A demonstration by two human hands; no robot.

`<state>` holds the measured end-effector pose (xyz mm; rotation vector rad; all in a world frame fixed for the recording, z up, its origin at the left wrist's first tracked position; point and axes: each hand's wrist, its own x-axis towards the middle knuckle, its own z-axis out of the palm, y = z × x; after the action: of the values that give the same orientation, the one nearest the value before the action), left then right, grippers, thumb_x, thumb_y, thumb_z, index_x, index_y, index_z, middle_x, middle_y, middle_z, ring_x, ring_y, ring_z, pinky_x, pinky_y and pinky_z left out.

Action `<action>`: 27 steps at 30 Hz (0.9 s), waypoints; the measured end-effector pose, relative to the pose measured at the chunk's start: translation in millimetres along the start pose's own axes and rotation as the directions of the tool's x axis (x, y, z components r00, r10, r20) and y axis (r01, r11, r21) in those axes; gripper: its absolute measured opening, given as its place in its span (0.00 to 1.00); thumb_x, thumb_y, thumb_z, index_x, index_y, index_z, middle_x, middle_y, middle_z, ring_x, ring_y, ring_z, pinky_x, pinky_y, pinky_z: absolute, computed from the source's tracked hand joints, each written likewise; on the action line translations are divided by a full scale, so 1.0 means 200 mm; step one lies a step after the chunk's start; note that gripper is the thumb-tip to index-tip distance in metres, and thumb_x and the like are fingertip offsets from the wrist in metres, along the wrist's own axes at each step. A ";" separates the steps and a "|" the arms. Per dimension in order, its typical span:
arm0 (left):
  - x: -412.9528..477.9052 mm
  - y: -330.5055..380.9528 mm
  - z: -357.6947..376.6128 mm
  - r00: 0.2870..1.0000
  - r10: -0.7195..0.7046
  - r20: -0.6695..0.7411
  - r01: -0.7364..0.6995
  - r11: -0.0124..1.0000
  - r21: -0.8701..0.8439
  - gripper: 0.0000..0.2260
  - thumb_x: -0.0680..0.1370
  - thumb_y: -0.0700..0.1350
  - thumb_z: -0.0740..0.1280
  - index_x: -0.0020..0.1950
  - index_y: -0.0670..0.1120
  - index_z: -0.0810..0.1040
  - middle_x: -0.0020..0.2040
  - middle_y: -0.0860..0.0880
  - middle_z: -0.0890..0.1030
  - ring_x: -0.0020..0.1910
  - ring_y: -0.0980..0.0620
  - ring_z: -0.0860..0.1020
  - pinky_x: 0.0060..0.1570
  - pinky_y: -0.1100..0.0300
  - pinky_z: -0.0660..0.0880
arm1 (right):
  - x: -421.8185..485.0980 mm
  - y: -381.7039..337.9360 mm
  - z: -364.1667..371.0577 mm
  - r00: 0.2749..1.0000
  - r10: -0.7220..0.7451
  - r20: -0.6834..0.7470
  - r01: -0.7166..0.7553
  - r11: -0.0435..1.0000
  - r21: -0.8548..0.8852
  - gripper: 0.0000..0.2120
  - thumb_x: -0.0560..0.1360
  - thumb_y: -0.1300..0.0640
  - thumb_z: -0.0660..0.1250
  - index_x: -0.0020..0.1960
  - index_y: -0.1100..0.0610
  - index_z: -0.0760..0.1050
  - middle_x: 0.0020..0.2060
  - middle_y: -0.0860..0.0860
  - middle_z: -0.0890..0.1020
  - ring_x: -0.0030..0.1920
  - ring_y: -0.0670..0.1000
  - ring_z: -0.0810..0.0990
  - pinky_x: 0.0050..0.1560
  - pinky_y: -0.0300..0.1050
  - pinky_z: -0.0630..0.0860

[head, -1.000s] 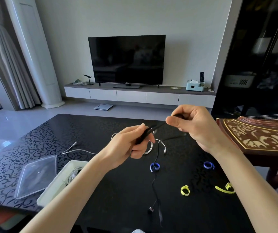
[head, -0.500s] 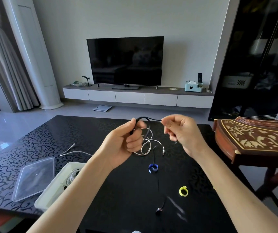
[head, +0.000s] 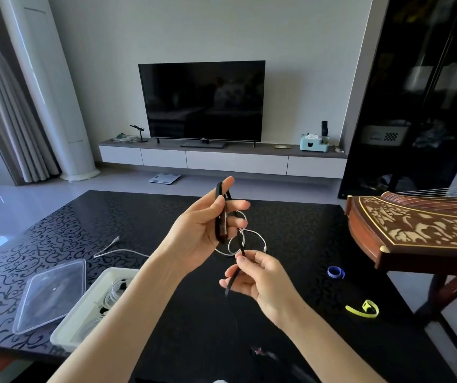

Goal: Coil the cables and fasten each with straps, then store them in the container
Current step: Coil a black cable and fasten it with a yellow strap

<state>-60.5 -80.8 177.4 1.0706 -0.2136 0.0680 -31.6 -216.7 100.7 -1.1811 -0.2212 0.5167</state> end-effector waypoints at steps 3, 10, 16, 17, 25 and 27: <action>0.01 -0.01 0.00 1.000 0.013 -0.019 -0.012 0.998 0.058 0.15 0.82 0.39 0.52 0.66 0.49 0.71 0.46 0.45 0.84 0.39 0.47 0.83 0.39 0.59 0.81 | -0.04 -0.05 0.05 0.980 0.198 0.009 -0.198 0.980 0.038 0.07 0.79 0.63 0.62 0.47 0.66 0.75 0.28 0.53 0.76 0.27 0.47 0.74 0.34 0.43 0.79; 0.04 -0.06 -0.01 0.979 0.191 -0.073 -0.122 0.831 0.543 0.21 0.82 0.37 0.55 0.73 0.52 0.62 0.50 0.47 0.84 0.47 0.49 0.84 0.48 0.58 0.80 | -0.15 -0.16 0.02 0.978 0.168 0.122 -0.061 0.794 -0.604 0.16 0.82 0.51 0.57 0.50 0.60 0.80 0.26 0.48 0.74 0.27 0.45 0.70 0.33 0.40 0.73; 0.05 -0.09 0.02 0.983 0.161 -0.087 -0.107 0.891 0.441 0.17 0.82 0.37 0.53 0.69 0.53 0.66 0.51 0.44 0.83 0.48 0.44 0.83 0.53 0.51 0.79 | -0.21 -0.17 0.03 0.961 0.156 0.228 0.069 0.665 -0.744 0.12 0.82 0.53 0.56 0.49 0.56 0.77 0.26 0.46 0.71 0.28 0.44 0.67 0.35 0.39 0.70; 0.05 -0.08 0.03 0.981 0.165 -0.099 -0.117 0.920 0.374 0.16 0.82 0.38 0.54 0.67 0.54 0.67 0.50 0.44 0.84 0.48 0.43 0.83 0.53 0.49 0.79 | -0.20 -0.16 0.04 0.969 0.138 0.206 0.070 0.647 -0.759 0.12 0.82 0.53 0.55 0.48 0.53 0.76 0.26 0.46 0.71 0.28 0.44 0.67 0.35 0.39 0.69; 0.03 -0.06 -0.02 0.981 0.176 -0.081 -0.091 0.785 0.612 0.21 0.83 0.38 0.54 0.75 0.51 0.59 0.49 0.47 0.84 0.44 0.50 0.84 0.48 0.58 0.80 | -0.19 -0.25 0.00 0.987 0.007 0.160 0.117 0.647 -0.753 0.14 0.81 0.53 0.59 0.46 0.58 0.80 0.21 0.45 0.69 0.22 0.42 0.65 0.29 0.34 0.64; 0.02 -0.08 -0.02 0.989 0.148 -0.023 -0.079 0.645 0.760 0.21 0.83 0.38 0.54 0.75 0.52 0.58 0.48 0.47 0.83 0.41 0.52 0.83 0.43 0.64 0.79 | -0.20 -0.29 0.00 0.973 0.004 0.231 0.188 0.566 -0.803 0.13 0.78 0.52 0.64 0.44 0.60 0.79 0.23 0.47 0.72 0.25 0.42 0.69 0.30 0.33 0.66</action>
<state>-53.5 -85.4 161.8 1.9046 -0.1764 0.3437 -50.7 -252.1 159.0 -2.0320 -0.7754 0.4435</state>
